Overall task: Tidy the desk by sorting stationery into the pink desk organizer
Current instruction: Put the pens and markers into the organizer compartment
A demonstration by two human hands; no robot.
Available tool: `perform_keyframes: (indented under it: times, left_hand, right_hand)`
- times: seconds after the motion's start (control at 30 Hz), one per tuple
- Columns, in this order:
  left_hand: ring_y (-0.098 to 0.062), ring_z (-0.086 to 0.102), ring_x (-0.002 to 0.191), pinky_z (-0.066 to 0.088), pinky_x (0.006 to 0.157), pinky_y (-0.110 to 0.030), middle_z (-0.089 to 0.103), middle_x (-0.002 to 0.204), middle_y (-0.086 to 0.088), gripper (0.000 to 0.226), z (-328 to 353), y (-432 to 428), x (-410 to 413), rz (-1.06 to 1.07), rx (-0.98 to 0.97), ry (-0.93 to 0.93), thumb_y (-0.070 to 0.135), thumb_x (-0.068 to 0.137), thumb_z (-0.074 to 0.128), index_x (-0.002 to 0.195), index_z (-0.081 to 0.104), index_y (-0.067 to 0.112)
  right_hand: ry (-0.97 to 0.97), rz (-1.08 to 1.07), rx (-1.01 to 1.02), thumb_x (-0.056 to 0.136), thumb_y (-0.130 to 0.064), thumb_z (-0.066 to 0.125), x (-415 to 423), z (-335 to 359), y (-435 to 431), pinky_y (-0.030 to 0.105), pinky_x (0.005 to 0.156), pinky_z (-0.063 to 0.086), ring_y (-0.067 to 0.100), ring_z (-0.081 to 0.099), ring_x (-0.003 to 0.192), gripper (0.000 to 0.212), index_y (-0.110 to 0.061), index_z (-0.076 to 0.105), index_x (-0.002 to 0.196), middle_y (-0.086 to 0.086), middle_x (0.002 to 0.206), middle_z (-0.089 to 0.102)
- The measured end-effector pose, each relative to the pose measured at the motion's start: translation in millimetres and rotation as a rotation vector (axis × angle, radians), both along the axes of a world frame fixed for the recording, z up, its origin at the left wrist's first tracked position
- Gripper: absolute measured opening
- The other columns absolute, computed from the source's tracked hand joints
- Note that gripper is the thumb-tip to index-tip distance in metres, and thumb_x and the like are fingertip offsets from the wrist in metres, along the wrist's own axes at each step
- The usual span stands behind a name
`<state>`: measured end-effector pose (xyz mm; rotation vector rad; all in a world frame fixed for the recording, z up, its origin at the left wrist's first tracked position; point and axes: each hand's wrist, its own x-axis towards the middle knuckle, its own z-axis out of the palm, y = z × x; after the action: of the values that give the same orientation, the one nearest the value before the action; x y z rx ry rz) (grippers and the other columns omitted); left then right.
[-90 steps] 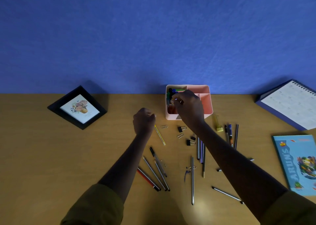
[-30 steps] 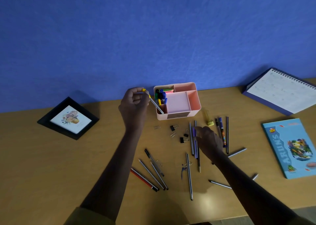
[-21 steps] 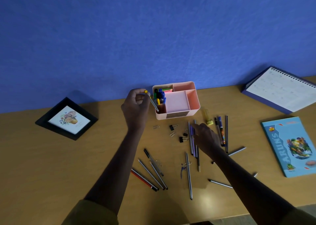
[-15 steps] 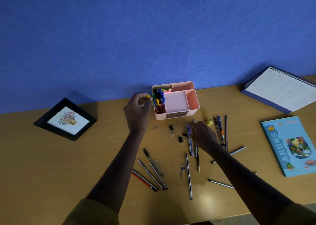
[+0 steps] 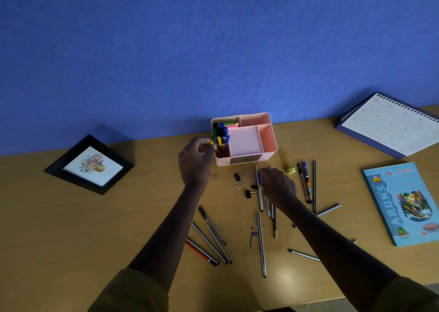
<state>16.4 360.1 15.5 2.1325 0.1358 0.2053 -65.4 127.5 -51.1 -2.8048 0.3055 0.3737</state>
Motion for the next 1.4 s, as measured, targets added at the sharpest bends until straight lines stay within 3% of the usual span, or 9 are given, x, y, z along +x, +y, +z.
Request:
perform_keyframes:
  times: [0.17, 0.3, 0.5, 0.67, 0.9, 0.97, 1.07, 1.27, 1.4]
  left_hand:
    - [-0.008, 0.075, 0.087, 0.065, 0.068, -0.035, 0.082, 0.103, 0.000, 0.022, -2, -3, -1, -0.001, 0.036, 0.017, 0.024, 0.097, 0.078, 0.114, 0.079, 0.011]
    - [-0.007, 0.074, 0.087, 0.064, 0.067, -0.034, 0.081, 0.105, 0.000, 0.025, -3, -3, -2, 0.008, 0.033, 0.039, 0.026, 0.097, 0.078, 0.117, 0.078, 0.011]
    - [-0.005, 0.072, 0.089, 0.056, 0.068, -0.020, 0.080, 0.106, 0.004, 0.030, -2, 5, -9, 0.049, -0.018, 0.068, 0.033, 0.097, 0.079, 0.119, 0.077, 0.012]
    - [-0.011, 0.075, 0.090, 0.064, 0.077, -0.034, 0.080, 0.102, 0.001, 0.025, -9, 19, -26, 0.112, -0.056, 0.119, 0.032, 0.100, 0.074, 0.115, 0.078, 0.012]
    - [-0.014, 0.077, 0.086, 0.065, 0.079, -0.043, 0.080, 0.097, 0.004, 0.020, -22, 43, -50, 0.212, -0.053, 0.223, 0.032, 0.103, 0.068, 0.110, 0.079, 0.017]
    - [-0.015, 0.078, 0.084, 0.065, 0.078, -0.043, 0.080, 0.097, 0.005, 0.020, -26, 46, -57, 0.222, -0.051, 0.252, 0.032, 0.103, 0.068, 0.109, 0.079, 0.017]
    - [-0.015, 0.078, 0.085, 0.065, 0.078, -0.041, 0.080, 0.098, 0.005, 0.022, -29, 44, -67, 0.218, -0.072, 0.296, 0.034, 0.103, 0.068, 0.109, 0.080, 0.017]
    - [-0.013, 0.077, 0.082, 0.056, 0.068, -0.026, 0.082, 0.096, 0.001, 0.022, -33, 42, -76, 0.205, -0.045, 0.330, 0.033, 0.103, 0.068, 0.109, 0.082, 0.016]
    - [-0.015, 0.078, 0.087, 0.059, 0.076, -0.029, 0.082, 0.099, 0.000, 0.022, -32, 42, -80, 0.205, -0.054, 0.331, 0.032, 0.103, 0.069, 0.109, 0.082, 0.016]
  right_hand:
    - [-0.013, -0.047, 0.017, 0.100, -0.009, 0.068, 1, 3, 9, 0.035, 0.066, 0.063, 0.019, 0.071, 0.087, 0.031, -0.020, 0.065, 0.128, 0.003, 0.109, 0.074]
    - [-0.008, -0.101, 0.035, 0.102, -0.011, 0.066, 3, 3, 14, 0.038, 0.065, 0.064, 0.019, 0.069, 0.080, 0.018, -0.015, 0.064, 0.119, 0.004, 0.099, 0.071]
    - [-0.032, -0.165, 0.079, 0.106, -0.013, 0.060, 6, 4, 19, 0.036, 0.060, 0.061, 0.019, 0.068, 0.072, 0.005, -0.011, 0.064, 0.108, 0.004, 0.088, 0.068]
    - [-0.003, -0.226, 0.159, 0.104, -0.014, 0.062, 11, 7, 17, 0.024, 0.052, 0.046, 0.013, 0.066, 0.066, 0.007, -0.012, 0.066, 0.099, 0.000, 0.077, 0.065]
    - [0.039, -0.186, 0.240, 0.093, -0.008, 0.071, 19, 42, 3, 0.043, 0.059, 0.061, 0.029, 0.071, 0.064, 0.017, -0.008, 0.067, 0.076, 0.012, 0.070, 0.069]
    - [0.036, -0.155, 0.268, 0.093, -0.009, 0.072, 22, 58, -3, 0.045, 0.064, 0.063, 0.032, 0.073, 0.068, 0.013, -0.004, 0.071, 0.081, 0.015, 0.075, 0.072]
    - [-0.008, -0.136, 0.295, 0.095, -0.015, 0.075, 27, 86, -8, 0.033, 0.067, 0.062, 0.017, 0.073, 0.073, 0.007, -0.008, 0.075, 0.093, 0.004, 0.085, 0.076]
    - [-0.207, -0.140, 0.484, 0.099, -0.028, 0.073, 37, 150, 3, 0.033, 0.070, 0.064, 0.010, 0.075, 0.080, 0.012, -0.016, 0.077, 0.101, -0.007, 0.090, 0.077]
    - [-0.333, -0.159, 0.611, 0.099, -0.030, 0.073, 45, 170, 23, 0.036, 0.072, 0.066, 0.009, 0.077, 0.081, 0.014, -0.019, 0.079, 0.106, -0.008, 0.092, 0.079]
